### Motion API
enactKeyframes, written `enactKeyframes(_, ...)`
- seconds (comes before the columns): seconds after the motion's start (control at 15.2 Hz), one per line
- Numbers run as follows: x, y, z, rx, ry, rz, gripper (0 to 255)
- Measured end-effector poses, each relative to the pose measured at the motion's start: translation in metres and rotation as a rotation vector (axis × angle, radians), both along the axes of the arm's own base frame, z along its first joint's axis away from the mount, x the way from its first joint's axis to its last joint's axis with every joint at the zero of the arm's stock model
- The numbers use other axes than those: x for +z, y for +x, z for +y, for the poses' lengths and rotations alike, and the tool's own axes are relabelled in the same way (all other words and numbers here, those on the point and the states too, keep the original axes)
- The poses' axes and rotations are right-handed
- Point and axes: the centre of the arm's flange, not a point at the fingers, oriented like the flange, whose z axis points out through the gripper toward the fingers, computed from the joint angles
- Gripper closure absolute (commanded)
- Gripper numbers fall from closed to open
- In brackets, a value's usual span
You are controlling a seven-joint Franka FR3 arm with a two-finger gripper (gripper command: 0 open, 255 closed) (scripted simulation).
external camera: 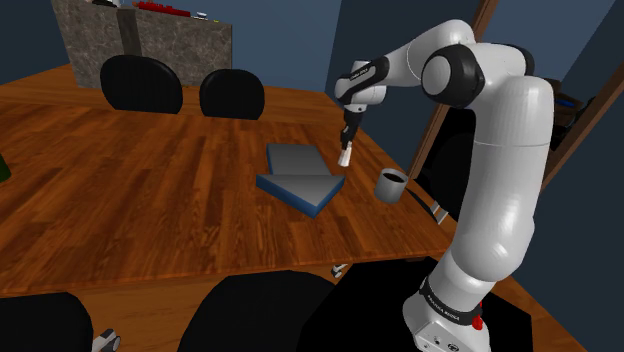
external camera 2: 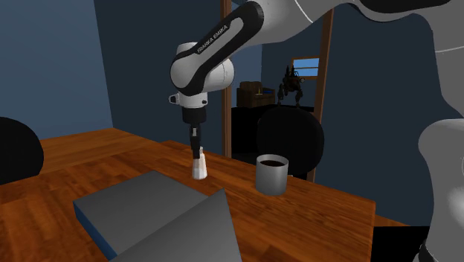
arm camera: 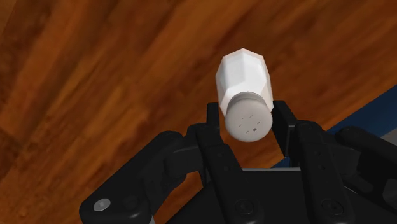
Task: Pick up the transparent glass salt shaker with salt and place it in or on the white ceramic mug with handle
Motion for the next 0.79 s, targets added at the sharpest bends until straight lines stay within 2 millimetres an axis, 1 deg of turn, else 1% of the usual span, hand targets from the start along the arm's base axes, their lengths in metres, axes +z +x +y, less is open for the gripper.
enactKeyframes(0.79, 0.061, 0.0, -0.001, 0.0, 0.0, 0.0, 255)
